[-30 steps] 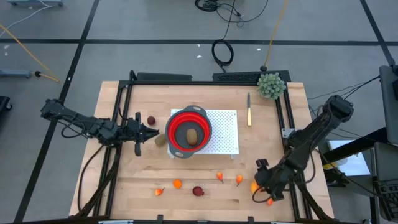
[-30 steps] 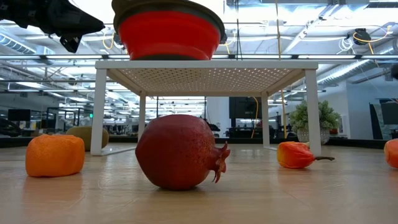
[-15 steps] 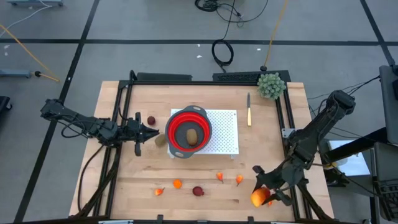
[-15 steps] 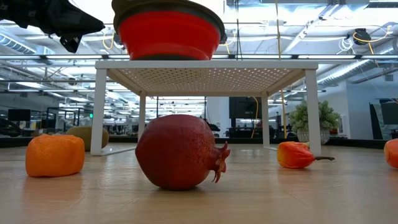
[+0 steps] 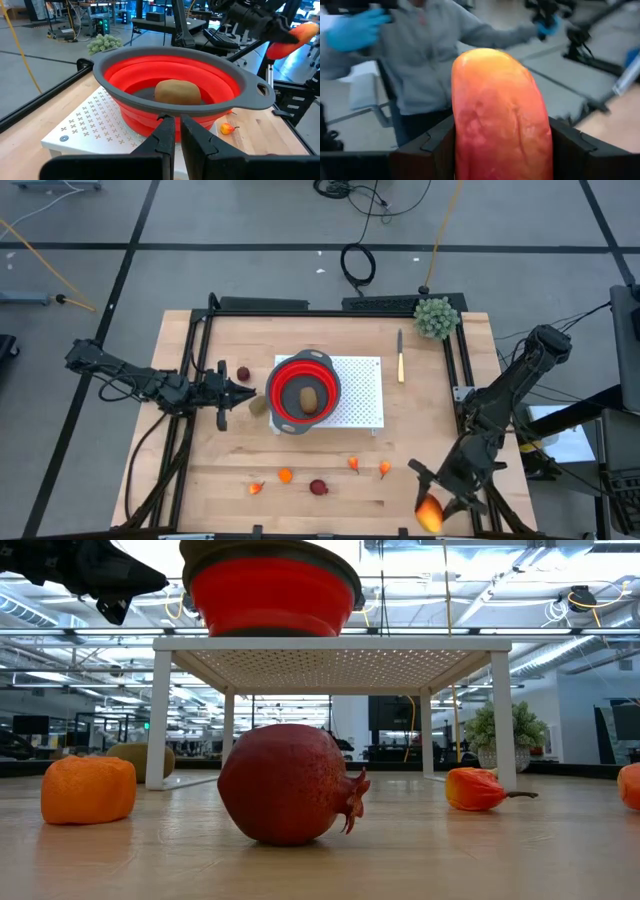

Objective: Pick & Place Fruit
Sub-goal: Put the mango into the strainer bowl on the shelf

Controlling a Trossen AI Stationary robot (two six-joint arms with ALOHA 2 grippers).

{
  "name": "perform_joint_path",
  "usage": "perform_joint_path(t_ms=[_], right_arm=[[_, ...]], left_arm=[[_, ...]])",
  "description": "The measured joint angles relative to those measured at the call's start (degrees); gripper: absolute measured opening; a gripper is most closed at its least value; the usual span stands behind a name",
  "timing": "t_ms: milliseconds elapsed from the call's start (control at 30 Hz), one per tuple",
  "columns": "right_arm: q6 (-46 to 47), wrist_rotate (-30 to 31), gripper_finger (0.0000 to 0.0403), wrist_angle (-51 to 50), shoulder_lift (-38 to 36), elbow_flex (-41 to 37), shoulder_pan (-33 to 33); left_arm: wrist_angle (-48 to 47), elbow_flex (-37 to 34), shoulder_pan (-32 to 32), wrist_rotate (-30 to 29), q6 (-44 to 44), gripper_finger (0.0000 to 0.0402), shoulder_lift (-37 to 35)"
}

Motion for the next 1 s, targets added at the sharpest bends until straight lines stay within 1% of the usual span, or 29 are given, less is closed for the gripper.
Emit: perform_joint_path(t_ms=[100,200,533,633,867,1000], right_arm=[[-2.4,-3.3,0.0225,2.6,0.0,0.0,0.0],[-3.5,-5.0,0.0223,2.9,0.0,0.0,0.0],[-3.6,-4.6,0.0225,2.8,0.0,0.0,0.0],[-3.6,-0.7,0.0222,2.8,0.0,0.0,0.0],[-3.5,15.0,0.0225,2.9,0.0,0.0,0.0],[-3.5,22.8,0.0222,2.4,0.0,0.0,0.0]], left_arm=[[0.0,0.0,0.0,0.0,0.0,0.0026,0.0],[0.0,0.0,0.0,0.0,0.0,0.0026,0.0],[0.0,0.0,0.0,0.0,0.0,0.0026,0.0],[0.0,0.0,0.0,0.0,0.0,0.0026,0.0],[0.1,0.0,0.0,0.0,-0.1,0.0026,0.0],[0.1,0.0,0.0,0.0,-0.2,0.0026,0.0]])
